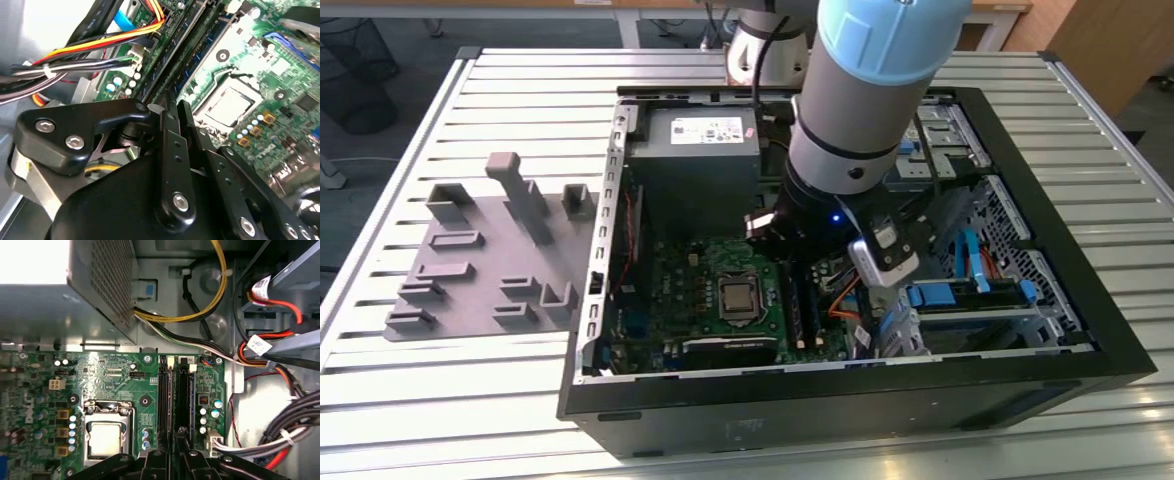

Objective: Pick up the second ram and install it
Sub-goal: 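Press down the second ram until it locks into place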

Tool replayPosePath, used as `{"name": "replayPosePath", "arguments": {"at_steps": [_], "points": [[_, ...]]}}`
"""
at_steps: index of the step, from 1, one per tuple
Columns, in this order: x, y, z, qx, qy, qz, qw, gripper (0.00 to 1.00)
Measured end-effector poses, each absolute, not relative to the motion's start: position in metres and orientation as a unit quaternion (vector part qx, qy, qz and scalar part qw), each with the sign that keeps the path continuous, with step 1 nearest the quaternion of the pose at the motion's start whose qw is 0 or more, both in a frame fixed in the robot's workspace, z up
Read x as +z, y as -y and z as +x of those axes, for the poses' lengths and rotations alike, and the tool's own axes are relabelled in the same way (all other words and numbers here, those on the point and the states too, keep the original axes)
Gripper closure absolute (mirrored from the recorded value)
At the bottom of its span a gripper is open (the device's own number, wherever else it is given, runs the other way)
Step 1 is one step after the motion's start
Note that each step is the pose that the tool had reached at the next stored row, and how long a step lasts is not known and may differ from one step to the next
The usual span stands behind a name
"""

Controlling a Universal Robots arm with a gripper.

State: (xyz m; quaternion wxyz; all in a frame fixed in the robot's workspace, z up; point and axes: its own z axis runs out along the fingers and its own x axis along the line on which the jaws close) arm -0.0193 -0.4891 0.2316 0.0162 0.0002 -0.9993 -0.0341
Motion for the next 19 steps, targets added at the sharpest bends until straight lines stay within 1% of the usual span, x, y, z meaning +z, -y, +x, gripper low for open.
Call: {"name": "replayPosePath", "arguments": {"at_steps": [5,6,8,19], "points": [[0.2334,0.4890,-0.0192,-0.034,0.999,0.000,0.016,0.81],[0.2335,0.4891,-0.0193,-0.034,0.999,0.000,0.016,0.87],[0.2336,0.4890,-0.0192,-0.034,0.999,0.000,0.016,0.89],[0.2247,0.4891,-0.0190,-0.036,0.999,0.000,0.016,0.89]]}}
